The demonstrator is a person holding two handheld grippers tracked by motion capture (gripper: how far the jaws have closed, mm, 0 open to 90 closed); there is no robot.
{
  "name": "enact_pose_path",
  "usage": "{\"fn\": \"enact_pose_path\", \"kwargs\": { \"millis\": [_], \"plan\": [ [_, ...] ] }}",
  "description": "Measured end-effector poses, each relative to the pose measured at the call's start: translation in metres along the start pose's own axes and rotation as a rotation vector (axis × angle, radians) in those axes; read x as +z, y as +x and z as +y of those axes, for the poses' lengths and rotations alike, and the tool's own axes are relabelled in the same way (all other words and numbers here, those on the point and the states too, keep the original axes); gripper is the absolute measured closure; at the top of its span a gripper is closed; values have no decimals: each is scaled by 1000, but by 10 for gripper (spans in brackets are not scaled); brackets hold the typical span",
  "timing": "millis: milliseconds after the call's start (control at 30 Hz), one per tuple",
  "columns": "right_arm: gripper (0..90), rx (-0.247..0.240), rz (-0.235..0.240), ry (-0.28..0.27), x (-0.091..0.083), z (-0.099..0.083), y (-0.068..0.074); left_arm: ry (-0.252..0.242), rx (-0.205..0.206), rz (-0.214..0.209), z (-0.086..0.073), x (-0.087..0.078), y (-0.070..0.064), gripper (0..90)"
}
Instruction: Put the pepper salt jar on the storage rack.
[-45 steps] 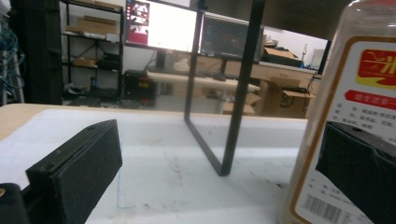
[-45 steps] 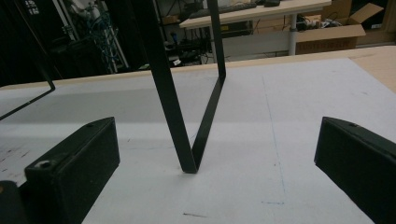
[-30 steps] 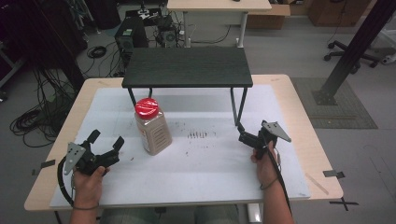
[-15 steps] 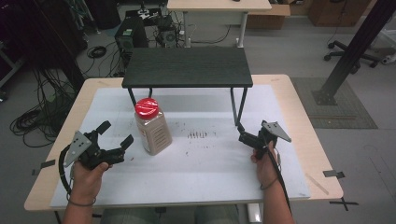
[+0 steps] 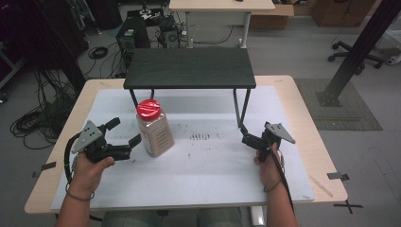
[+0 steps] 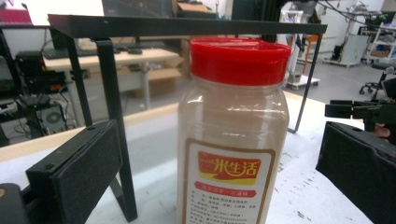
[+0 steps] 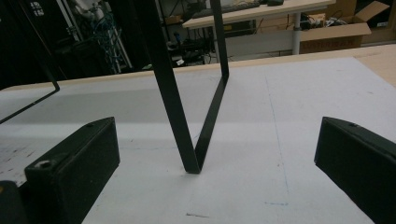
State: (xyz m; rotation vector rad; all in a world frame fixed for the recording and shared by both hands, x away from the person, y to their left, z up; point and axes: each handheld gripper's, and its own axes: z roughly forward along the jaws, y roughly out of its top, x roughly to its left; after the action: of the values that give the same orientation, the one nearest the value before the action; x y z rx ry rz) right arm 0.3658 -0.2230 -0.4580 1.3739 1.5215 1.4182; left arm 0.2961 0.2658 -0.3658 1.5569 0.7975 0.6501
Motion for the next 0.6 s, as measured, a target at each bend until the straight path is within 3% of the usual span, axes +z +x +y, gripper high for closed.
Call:
{"fn": "enact_pose_path", "kwargs": {
  "millis": [233,600],
  "plan": [
    [0,3,3,0,0,0,0,54,4,16,4,10,-1,2],
    [0,6,6,0,0,0,-1,117,25,-2,5,23,-4,2]
  ]
}}
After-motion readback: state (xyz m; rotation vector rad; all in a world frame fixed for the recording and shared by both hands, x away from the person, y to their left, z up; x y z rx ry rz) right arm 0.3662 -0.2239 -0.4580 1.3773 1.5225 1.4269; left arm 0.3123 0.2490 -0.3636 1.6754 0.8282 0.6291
